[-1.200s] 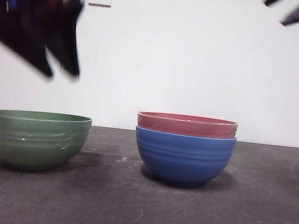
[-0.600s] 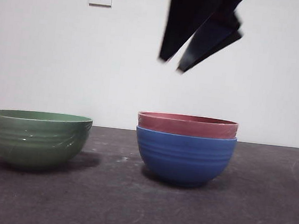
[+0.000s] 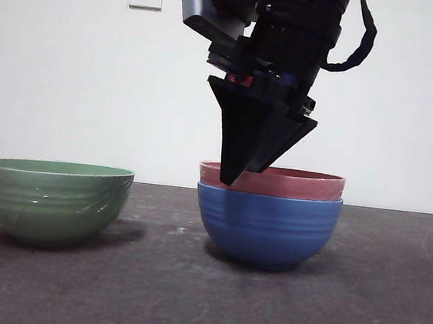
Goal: Pick up the green bowl on the top,put the green bowl on the left,pick up the red bowl in the middle,put the red bowl on the right
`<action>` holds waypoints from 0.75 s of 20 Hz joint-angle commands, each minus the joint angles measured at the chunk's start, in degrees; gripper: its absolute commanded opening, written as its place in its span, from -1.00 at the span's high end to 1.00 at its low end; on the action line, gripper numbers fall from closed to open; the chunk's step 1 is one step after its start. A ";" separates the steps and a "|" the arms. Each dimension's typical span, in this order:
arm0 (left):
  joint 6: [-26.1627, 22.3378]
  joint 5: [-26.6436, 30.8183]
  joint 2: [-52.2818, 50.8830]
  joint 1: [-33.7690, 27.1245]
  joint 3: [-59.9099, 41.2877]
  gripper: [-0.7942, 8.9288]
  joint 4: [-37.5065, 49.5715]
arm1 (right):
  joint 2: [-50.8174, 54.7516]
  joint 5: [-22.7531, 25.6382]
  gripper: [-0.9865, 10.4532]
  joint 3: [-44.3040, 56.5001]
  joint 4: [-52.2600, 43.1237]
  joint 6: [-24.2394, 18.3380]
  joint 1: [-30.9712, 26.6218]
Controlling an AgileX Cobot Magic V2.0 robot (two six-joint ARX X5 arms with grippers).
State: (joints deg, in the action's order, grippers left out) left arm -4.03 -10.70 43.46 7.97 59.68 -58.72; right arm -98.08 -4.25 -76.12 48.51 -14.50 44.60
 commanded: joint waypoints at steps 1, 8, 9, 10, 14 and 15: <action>-0.70 -0.15 -0.17 -0.20 0.07 0.13 -0.26 | -0.72 0.17 0.62 -0.02 -0.42 -0.59 0.04; -0.72 -0.15 -0.17 -0.20 0.07 0.13 -0.92 | -0.72 0.33 0.85 -0.02 -0.50 -0.63 0.04; -0.72 -0.15 -0.17 -0.20 0.07 0.13 -1.01 | -0.72 0.35 0.85 -0.02 -0.59 -0.63 0.04; -0.72 -0.15 -0.17 -0.20 0.07 0.13 -0.98 | -0.72 0.37 0.85 -0.02 -0.87 -0.63 0.04; -0.72 -0.22 -0.17 -0.15 0.07 0.13 -0.96 | 0.68 4.66 0.85 -0.04 -1.57 -0.66 0.04; -0.72 -0.26 -0.17 -0.15 0.07 0.13 -0.92 | 1.40 4.66 0.85 -0.09 -1.68 -0.61 0.04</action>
State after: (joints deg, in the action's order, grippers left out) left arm -4.05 -10.74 43.46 7.97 59.68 -59.79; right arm -97.38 0.01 -76.12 47.07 -15.03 44.75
